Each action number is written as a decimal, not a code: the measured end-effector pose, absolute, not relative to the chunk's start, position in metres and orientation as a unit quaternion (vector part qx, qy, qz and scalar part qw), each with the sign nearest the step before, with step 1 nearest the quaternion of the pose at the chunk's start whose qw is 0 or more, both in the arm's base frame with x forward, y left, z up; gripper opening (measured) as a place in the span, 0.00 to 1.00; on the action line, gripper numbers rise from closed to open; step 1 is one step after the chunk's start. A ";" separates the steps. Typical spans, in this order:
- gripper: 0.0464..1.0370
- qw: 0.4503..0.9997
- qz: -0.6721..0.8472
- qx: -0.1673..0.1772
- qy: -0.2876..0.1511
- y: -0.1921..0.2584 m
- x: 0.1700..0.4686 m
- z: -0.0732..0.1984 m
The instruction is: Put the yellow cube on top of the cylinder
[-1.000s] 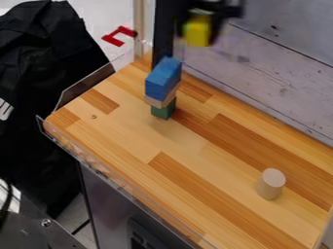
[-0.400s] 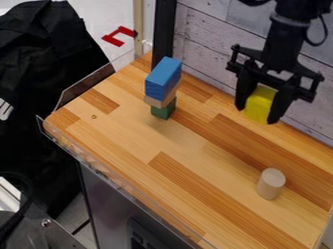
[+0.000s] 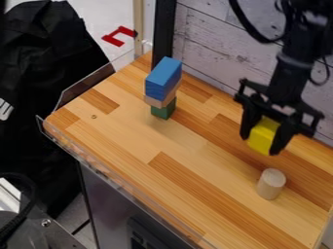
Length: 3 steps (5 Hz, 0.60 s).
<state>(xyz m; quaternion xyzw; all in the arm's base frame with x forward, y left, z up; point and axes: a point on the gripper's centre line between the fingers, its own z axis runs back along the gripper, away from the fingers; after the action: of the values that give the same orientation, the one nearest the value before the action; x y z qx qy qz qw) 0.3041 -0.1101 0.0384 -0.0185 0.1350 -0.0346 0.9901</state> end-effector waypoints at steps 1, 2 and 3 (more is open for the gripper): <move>0.54 0.990 -0.046 -0.023 0.129 -0.116 0.304 0.037; 0.54 0.990 -0.047 -0.026 0.132 -0.118 0.301 0.035; 0.54 0.990 -0.047 -0.029 0.130 -0.120 0.302 0.035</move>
<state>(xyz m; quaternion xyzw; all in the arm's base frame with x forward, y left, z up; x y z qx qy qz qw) 0.3016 -0.1203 0.0349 -0.0286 0.1299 -0.0466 0.9900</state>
